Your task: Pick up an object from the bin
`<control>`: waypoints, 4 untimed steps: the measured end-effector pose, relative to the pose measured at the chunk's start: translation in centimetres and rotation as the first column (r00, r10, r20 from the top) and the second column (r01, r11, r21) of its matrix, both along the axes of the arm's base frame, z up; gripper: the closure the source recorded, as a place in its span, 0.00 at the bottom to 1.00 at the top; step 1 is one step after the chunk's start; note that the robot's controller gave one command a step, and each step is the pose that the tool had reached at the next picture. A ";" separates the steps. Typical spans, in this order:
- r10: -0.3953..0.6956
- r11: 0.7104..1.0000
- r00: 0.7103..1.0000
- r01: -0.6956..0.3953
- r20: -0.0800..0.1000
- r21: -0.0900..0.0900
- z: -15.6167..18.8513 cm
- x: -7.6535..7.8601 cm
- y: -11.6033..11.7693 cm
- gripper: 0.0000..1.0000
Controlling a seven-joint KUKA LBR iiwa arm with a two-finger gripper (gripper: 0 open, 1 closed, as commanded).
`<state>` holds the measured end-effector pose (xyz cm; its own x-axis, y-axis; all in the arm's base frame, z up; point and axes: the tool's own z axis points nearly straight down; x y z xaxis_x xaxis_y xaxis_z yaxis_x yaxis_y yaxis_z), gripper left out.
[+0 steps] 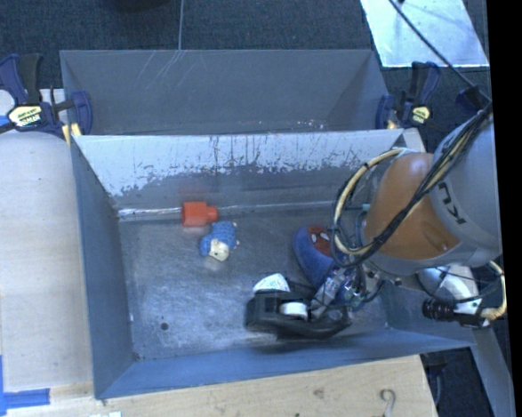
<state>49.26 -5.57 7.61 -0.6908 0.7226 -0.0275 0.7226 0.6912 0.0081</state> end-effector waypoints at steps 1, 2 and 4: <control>0.002 1.000 1.000 -0.002 0.002 0.009 0.2 0.1 0.4 1.00; 0.005 1.000 1.000 -0.005 -0.018 0.012 2.6 0.3 0.3 1.00; 0.011 1.000 1.000 -0.011 -0.021 0.013 11.4 0.6 0.2 1.00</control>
Offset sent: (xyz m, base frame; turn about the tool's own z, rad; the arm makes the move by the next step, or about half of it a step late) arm 0.0000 0.0000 0.0000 0.0000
